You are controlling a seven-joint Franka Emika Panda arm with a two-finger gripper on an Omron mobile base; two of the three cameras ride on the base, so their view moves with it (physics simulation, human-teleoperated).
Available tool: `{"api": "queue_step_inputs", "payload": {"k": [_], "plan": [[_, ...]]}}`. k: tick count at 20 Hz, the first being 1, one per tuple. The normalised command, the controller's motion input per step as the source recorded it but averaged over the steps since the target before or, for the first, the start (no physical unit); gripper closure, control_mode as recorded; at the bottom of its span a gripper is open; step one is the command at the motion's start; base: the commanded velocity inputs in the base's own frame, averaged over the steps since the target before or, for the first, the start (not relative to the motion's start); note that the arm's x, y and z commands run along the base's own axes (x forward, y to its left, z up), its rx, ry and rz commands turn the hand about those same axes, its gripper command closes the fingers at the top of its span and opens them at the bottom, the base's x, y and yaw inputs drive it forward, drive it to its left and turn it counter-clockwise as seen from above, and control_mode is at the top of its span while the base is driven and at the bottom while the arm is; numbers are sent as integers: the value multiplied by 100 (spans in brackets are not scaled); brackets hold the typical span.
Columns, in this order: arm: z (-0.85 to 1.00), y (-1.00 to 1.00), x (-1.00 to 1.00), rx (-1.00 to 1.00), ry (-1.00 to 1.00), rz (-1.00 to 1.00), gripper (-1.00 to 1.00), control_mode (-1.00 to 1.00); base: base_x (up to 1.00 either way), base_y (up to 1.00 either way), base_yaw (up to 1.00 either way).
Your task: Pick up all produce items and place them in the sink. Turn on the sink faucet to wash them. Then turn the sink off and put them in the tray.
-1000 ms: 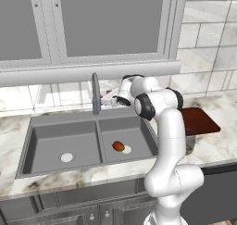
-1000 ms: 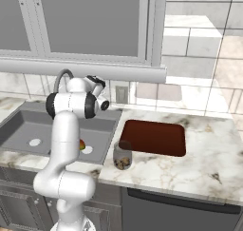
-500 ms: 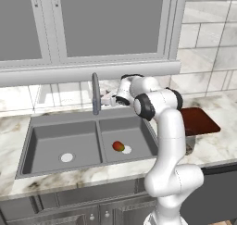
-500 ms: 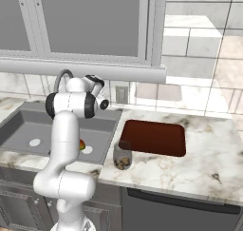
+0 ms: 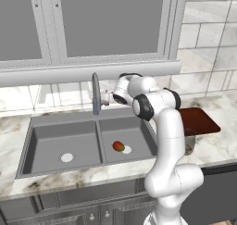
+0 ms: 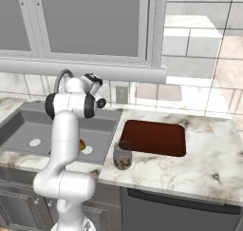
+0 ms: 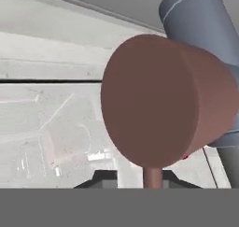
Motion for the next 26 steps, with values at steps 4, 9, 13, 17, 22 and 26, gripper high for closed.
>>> {"api": "queue_step_inputs", "payload": {"k": [4,9,13,17,22,26], "plan": [[0,-100,50,25,28,-17,100,-100,0,0,0],[-9,-100,42,24,28,-16,100,-100,0,0,0],[-35,-100,35,18,30,-17,100,-100,0,0,0],[-43,-100,35,15,29,-17,100,-100,0,0,0],[-52,-100,25,13,26,-14,100,-100,0,0,0],[-56,-100,7,13,19,-8,100,-100,0,0,0]]}}
